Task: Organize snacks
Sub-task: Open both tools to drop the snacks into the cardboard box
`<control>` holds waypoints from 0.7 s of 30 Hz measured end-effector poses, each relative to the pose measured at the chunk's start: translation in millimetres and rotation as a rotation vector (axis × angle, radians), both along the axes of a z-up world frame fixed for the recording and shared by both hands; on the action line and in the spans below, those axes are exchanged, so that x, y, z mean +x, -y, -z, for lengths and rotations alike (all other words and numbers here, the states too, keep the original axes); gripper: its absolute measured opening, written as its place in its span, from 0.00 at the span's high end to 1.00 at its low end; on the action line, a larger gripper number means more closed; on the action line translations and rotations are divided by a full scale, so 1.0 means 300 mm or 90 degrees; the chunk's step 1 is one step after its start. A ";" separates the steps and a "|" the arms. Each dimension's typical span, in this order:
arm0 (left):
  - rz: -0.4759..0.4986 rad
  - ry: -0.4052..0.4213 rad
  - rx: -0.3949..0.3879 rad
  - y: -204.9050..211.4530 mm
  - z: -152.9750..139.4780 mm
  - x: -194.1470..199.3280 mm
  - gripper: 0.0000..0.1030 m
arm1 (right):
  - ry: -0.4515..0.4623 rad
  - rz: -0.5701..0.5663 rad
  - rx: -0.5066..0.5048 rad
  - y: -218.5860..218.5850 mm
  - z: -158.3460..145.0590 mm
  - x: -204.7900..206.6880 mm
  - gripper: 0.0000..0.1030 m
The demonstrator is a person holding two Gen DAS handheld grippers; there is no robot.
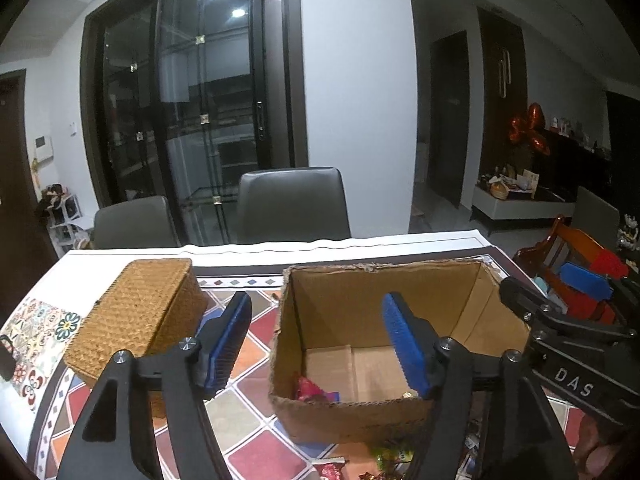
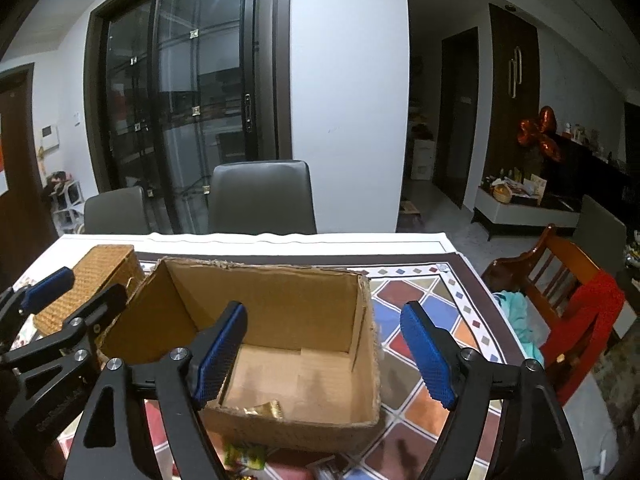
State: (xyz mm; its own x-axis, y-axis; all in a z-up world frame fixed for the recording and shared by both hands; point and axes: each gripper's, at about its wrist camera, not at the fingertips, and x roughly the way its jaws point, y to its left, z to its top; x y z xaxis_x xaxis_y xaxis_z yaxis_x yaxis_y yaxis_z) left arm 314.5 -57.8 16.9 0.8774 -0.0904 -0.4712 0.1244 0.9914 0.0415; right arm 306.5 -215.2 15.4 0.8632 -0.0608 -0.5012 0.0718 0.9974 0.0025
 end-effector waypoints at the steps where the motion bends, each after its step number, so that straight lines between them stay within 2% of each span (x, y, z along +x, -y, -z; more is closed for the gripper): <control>1: -0.002 0.001 0.000 -0.003 -0.002 -0.008 0.33 | 0.002 0.004 -0.001 0.002 -0.005 -0.007 0.20; 8: -0.014 0.019 -0.004 -0.021 -0.047 -0.084 0.26 | 0.017 0.018 -0.007 0.007 -0.047 -0.083 0.19; 21: -0.014 0.047 -0.005 -0.035 -0.121 -0.237 0.25 | 0.057 0.026 -0.010 0.008 -0.133 -0.238 0.19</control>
